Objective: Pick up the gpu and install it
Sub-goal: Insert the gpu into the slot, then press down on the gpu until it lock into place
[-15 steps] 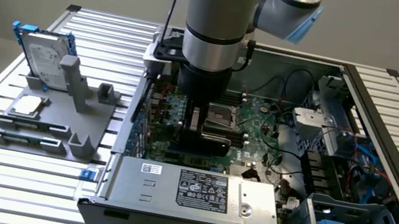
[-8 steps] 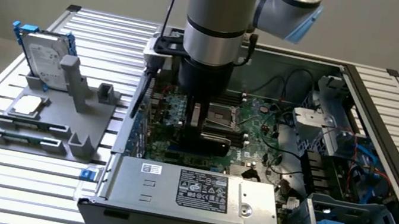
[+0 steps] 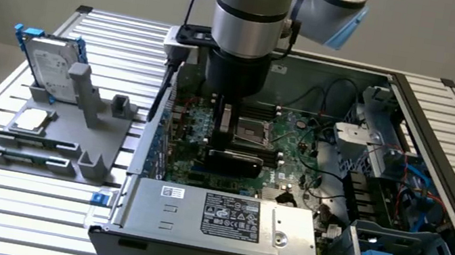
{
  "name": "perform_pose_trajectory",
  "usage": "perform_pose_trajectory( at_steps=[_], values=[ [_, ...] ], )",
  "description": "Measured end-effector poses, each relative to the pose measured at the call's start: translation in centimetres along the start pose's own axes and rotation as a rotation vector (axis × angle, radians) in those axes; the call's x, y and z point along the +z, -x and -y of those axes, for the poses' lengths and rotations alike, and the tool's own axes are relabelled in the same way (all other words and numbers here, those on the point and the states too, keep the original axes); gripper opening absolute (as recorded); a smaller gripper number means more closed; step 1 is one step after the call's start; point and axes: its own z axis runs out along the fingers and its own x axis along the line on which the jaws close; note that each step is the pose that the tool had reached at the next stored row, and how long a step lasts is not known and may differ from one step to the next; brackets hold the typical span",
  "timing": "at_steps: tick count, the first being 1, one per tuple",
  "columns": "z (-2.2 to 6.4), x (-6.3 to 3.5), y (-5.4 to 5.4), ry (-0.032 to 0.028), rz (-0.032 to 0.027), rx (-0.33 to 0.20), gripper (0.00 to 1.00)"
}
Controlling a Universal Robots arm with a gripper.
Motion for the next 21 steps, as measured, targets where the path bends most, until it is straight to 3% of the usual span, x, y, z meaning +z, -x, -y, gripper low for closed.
perform_pose_trajectory(
  at_steps=[3,7,21],
  values=[
    [0.00,-0.15,0.00,0.0006,0.0001,0.000,0.32],
    [0.00,-0.15,0.00,0.0006,0.0001,0.000,0.11],
    [0.00,-0.11,0.00,0.0006,0.0002,0.000,0.11]
  ],
)
